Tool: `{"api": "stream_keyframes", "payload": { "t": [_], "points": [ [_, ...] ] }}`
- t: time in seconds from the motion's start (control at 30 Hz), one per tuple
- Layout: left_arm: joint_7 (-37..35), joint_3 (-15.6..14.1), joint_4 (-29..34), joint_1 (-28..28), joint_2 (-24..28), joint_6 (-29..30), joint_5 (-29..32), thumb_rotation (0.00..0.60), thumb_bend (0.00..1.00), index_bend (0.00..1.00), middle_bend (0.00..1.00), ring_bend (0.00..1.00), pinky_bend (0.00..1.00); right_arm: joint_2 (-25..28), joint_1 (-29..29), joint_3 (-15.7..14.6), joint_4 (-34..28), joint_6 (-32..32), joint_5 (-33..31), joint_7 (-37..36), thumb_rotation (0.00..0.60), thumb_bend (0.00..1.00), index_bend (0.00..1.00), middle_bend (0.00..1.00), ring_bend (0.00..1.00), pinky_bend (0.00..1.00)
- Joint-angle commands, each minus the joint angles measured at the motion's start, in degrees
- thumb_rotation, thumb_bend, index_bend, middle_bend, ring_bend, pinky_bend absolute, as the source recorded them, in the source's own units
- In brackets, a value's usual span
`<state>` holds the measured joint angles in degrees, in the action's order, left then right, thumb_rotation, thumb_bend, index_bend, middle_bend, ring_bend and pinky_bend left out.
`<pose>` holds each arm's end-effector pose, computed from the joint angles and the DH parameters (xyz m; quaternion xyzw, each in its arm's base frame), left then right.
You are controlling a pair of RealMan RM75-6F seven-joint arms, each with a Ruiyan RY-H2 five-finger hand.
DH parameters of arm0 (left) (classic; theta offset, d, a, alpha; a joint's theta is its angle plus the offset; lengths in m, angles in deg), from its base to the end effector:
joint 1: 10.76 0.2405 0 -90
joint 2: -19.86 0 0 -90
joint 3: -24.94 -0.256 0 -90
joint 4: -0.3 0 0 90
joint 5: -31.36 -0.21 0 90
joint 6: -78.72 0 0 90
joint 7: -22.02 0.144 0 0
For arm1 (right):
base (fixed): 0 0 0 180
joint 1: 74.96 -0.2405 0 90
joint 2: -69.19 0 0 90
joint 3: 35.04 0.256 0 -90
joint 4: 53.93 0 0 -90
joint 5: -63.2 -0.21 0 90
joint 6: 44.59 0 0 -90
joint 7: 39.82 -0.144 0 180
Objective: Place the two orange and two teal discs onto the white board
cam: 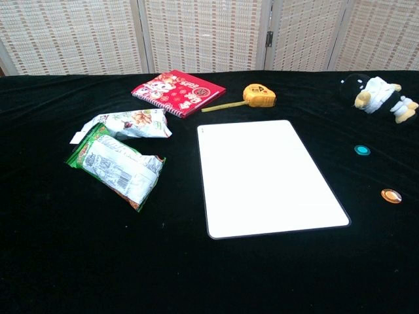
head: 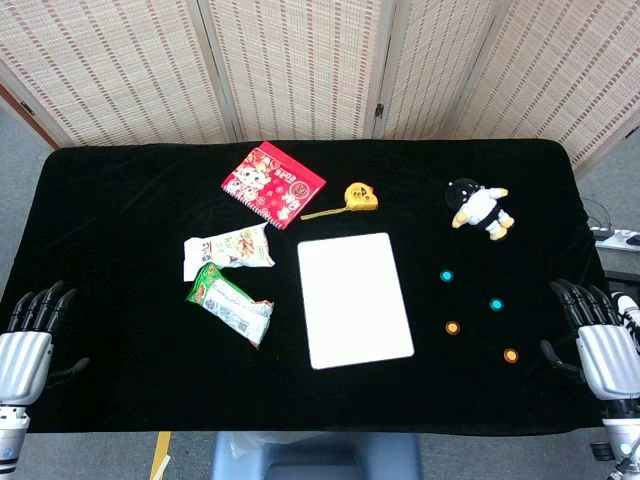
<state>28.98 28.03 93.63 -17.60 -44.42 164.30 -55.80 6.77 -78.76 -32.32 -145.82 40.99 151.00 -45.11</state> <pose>-0.2972 0.1919 0.1571 -0.6228 -0.3378 -0.3776 0.5962 -0.3135 -0.1750 0.1684 0.5875 -0.4004 0.4078 0.5729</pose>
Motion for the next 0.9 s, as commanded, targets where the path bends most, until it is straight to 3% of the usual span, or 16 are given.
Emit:
{"api": "stream_keyframes", "payload": {
  "t": [0.03, 0.4, 0.6, 0.73, 0.9],
  "points": [
    [0.1, 0.0, 0.0, 0.0, -0.1, 0.0, 0.0, 0.6, 0.15, 0.05, 0.04, 0.09, 0.0, -0.1, 0.0, 0.0, 0.1, -0.1, -0.1, -0.1, 0.6, 0.27, 0.0, 0.06, 0.08, 0.0],
    [-0.2, -0.1, -0.1, 0.2, -0.1, 0.5, -0.2, 0.6, 0.15, 0.05, 0.04, 0.09, 0.0, 0.2, -1.1, -0.4, -0.2, -2.5, 0.1, 0.2, 0.6, 0.27, 0.0, 0.06, 0.07, 0.0],
    [0.0, -0.2, 0.2, 0.1, 0.0, 0.3, -0.4, 0.6, 0.15, 0.05, 0.05, 0.09, 0.0, -1.0, -3.3, -0.5, 0.3, -6.8, -0.6, 3.3, 0.6, 0.27, 0.11, 0.05, 0.01, 0.0],
    [-0.4, -0.5, 0.2, -0.1, 0.1, 0.1, -0.8, 0.6, 0.15, 0.05, 0.05, 0.09, 0.0, -2.7, -5.9, -0.3, 1.1, -10.6, -0.8, 3.9, 0.6, 0.27, 0.26, 0.04, 0.0, 0.0],
    [-0.4, -0.5, 0.2, -0.2, 0.1, 0.0, -0.9, 0.6, 0.15, 0.05, 0.05, 0.09, 0.0, -5.5, -9.6, 0.3, 2.3, -16.7, -2.5, 4.3, 0.6, 0.27, 0.27, 0.03, 0.0, 0.0]
  ]
}}
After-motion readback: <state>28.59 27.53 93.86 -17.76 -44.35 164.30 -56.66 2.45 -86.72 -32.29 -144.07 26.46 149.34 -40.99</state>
